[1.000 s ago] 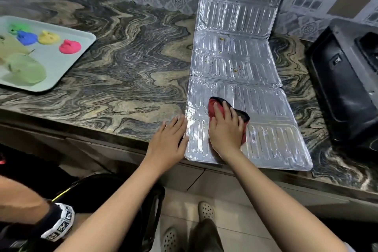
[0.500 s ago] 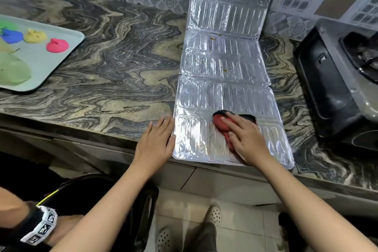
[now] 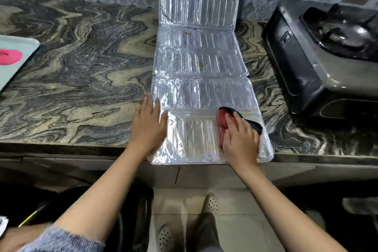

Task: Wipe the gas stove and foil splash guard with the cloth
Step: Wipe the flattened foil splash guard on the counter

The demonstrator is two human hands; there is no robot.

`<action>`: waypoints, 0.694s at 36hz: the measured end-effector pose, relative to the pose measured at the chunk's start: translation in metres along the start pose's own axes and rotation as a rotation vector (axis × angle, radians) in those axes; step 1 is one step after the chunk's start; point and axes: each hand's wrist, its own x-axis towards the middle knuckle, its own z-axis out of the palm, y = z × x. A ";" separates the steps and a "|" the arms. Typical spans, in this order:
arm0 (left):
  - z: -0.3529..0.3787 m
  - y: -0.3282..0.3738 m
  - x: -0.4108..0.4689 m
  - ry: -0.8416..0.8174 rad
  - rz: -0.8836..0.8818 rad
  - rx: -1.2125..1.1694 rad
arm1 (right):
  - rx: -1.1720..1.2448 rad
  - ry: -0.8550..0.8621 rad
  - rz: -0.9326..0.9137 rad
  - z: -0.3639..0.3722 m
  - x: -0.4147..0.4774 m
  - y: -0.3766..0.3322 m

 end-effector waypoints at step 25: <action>0.006 -0.017 -0.051 -0.003 0.114 0.138 | 0.034 0.049 0.070 0.006 0.065 -0.019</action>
